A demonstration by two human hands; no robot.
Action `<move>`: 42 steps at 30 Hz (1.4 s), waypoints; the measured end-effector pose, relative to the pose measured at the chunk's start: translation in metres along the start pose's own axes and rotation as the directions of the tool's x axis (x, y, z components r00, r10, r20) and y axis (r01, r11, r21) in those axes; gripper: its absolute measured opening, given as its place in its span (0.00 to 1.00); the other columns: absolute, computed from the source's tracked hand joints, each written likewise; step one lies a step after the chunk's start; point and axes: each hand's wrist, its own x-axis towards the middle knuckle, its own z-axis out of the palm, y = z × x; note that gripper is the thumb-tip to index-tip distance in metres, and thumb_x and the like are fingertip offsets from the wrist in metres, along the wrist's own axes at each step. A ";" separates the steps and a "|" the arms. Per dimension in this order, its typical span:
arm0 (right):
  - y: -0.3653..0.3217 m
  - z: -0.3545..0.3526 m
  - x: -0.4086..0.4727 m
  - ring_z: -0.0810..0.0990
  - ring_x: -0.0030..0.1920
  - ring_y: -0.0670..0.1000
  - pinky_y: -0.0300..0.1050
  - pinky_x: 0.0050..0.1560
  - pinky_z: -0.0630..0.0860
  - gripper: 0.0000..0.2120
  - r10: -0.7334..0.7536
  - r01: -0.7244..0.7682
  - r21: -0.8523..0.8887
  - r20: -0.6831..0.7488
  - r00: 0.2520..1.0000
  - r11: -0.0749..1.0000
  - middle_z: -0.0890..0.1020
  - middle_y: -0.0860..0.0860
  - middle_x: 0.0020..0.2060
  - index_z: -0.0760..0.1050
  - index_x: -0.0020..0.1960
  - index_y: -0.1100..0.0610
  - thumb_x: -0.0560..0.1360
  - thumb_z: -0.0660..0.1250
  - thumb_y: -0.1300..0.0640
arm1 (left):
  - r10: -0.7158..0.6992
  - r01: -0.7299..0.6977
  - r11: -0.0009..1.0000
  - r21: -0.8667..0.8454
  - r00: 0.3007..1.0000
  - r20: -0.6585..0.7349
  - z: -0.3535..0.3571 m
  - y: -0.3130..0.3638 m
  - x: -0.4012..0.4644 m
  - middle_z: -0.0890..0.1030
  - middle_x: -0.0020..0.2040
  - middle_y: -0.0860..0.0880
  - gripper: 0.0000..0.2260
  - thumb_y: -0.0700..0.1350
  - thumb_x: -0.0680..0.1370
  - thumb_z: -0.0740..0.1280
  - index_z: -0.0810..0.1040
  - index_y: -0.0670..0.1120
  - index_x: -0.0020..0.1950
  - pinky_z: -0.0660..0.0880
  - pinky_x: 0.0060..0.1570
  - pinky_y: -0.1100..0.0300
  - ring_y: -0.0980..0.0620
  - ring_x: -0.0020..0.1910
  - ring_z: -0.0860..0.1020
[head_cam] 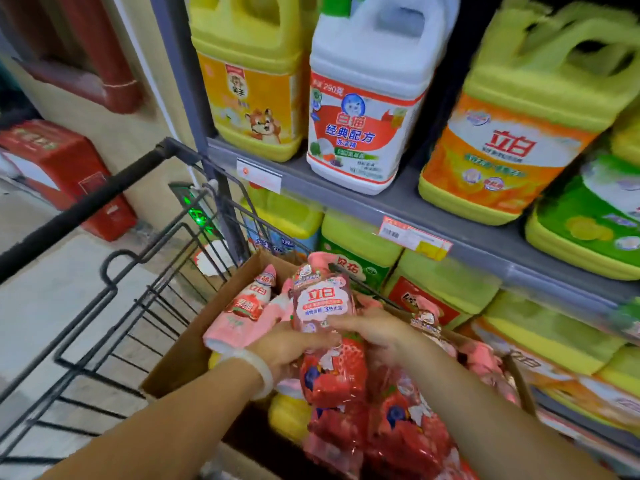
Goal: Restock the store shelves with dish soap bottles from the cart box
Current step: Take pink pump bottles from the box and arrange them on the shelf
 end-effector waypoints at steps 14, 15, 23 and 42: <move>-0.003 0.006 -0.189 0.81 0.54 0.55 0.55 0.59 0.76 0.33 -0.408 0.499 0.257 -0.335 0.849 0.828 0.83 0.56 0.54 0.70 0.63 0.60 0.61 0.79 0.60 | 0.408 -0.476 0.852 0.218 0.865 0.293 0.032 0.049 -0.104 0.85 0.46 0.46 0.22 0.27 0.61 0.76 0.78 0.43 0.51 0.81 0.38 0.61 0.53 0.39 0.84; 0.003 0.000 -0.202 0.81 0.54 0.55 0.56 0.61 0.75 0.33 -0.423 0.528 0.261 -0.366 0.829 0.808 0.82 0.57 0.55 0.70 0.63 0.60 0.61 0.79 0.61 | 0.420 -0.495 0.838 0.228 0.853 0.310 0.043 0.050 -0.112 0.85 0.45 0.47 0.22 0.27 0.61 0.76 0.78 0.43 0.51 0.81 0.38 0.61 0.53 0.39 0.84; 0.078 -0.069 -0.335 0.81 0.55 0.52 0.50 0.53 0.77 0.32 -0.458 0.698 0.217 -0.617 0.640 0.682 0.83 0.50 0.53 0.72 0.61 0.56 0.59 0.77 0.60 | 0.445 -0.642 0.725 0.249 0.713 0.542 0.179 0.037 -0.172 0.85 0.49 0.43 0.32 0.31 0.55 0.80 0.76 0.42 0.57 0.80 0.49 0.49 0.46 0.47 0.84; 0.379 -0.309 -0.700 0.84 0.44 0.43 0.35 0.36 0.78 0.18 -0.283 0.766 -0.016 -0.934 0.218 0.643 0.84 0.45 0.48 0.73 0.57 0.51 0.72 0.70 0.66 | 0.290 -0.855 0.516 0.056 0.236 0.927 0.669 -0.128 -0.345 0.85 0.49 0.49 0.32 0.33 0.55 0.82 0.77 0.46 0.56 0.80 0.51 0.52 0.51 0.48 0.84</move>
